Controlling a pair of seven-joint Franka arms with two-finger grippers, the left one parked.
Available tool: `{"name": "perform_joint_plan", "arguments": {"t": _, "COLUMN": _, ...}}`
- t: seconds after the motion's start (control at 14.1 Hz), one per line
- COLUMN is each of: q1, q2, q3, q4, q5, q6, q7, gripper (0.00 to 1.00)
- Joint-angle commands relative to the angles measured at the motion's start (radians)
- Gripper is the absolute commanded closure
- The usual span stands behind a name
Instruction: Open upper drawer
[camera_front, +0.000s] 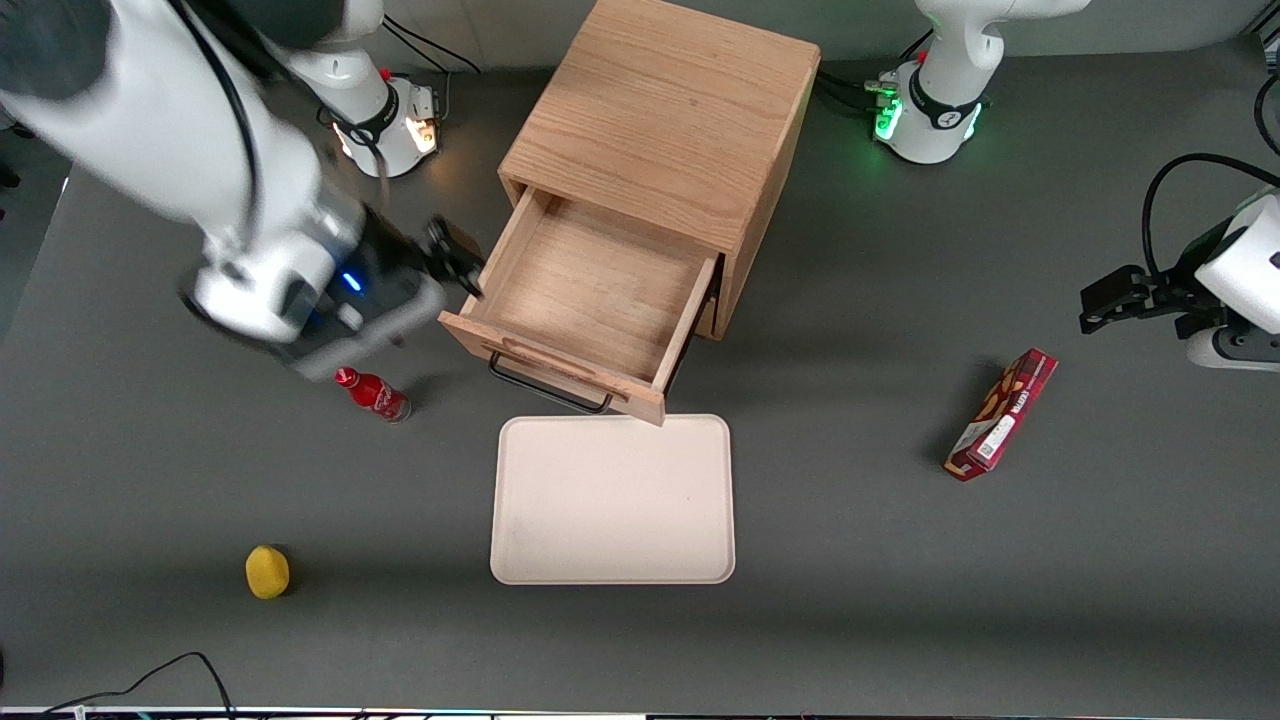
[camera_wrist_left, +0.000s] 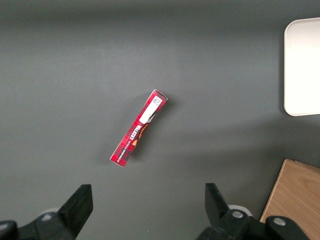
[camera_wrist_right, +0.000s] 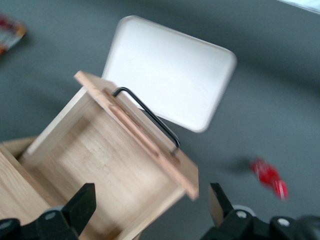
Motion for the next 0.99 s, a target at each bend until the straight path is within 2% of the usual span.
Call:
{"name": "perform_joint_plan", "arguments": {"t": 0.0, "q1": -0.036, "q2": -0.096, "q3": -0.163, "q4": -0.068, "q5": -0.023, "q6": -0.084, "q7": 0.170, "gripper": 0.00}}
{"name": "perform_joint_plan", "arguments": {"t": 0.07, "q1": -0.033, "q2": -0.122, "q3": -0.240, "q4": -0.088, "q5": -0.023, "q6": -0.142, "q7": 0.170, "gripper": 0.00}}
{"name": "perform_joint_plan", "arguments": {"t": 0.21, "q1": -0.045, "q2": -0.181, "q3": -0.339, "q4": -0.148, "q5": -0.003, "q6": -0.233, "q7": 0.114, "gripper": 0.00}}
{"name": "perform_joint_plan", "arguments": {"t": 0.28, "q1": -0.054, "q2": -0.240, "q3": -0.385, "q4": -0.257, "q5": 0.006, "q6": -0.210, "q7": 0.078, "gripper": 0.00}}
{"name": "perform_joint_plan", "arguments": {"t": 0.49, "q1": -0.051, "q2": -0.519, "q3": -0.463, "q4": -0.723, "q5": 0.046, "q6": 0.143, "q7": 0.064, "gripper": 0.00}}
{"name": "perform_joint_plan", "arguments": {"t": 0.64, "q1": -0.045, "q2": -0.647, "q3": -0.472, "q4": -0.930, "q5": 0.059, "q6": 0.291, "q7": 0.063, "gripper": 0.00}}
{"name": "perform_joint_plan", "arguments": {"t": 0.78, "q1": -0.043, "q2": -0.647, "q3": -0.479, "q4": -0.923, "q5": 0.094, "q6": 0.302, "q7": 0.031, "gripper": 0.00}}
{"name": "perform_joint_plan", "arguments": {"t": 0.92, "q1": -0.042, "q2": -0.597, "q3": -0.475, "q4": -0.837, "q5": 0.106, "q6": 0.273, "q7": 0.026, "gripper": 0.00}}
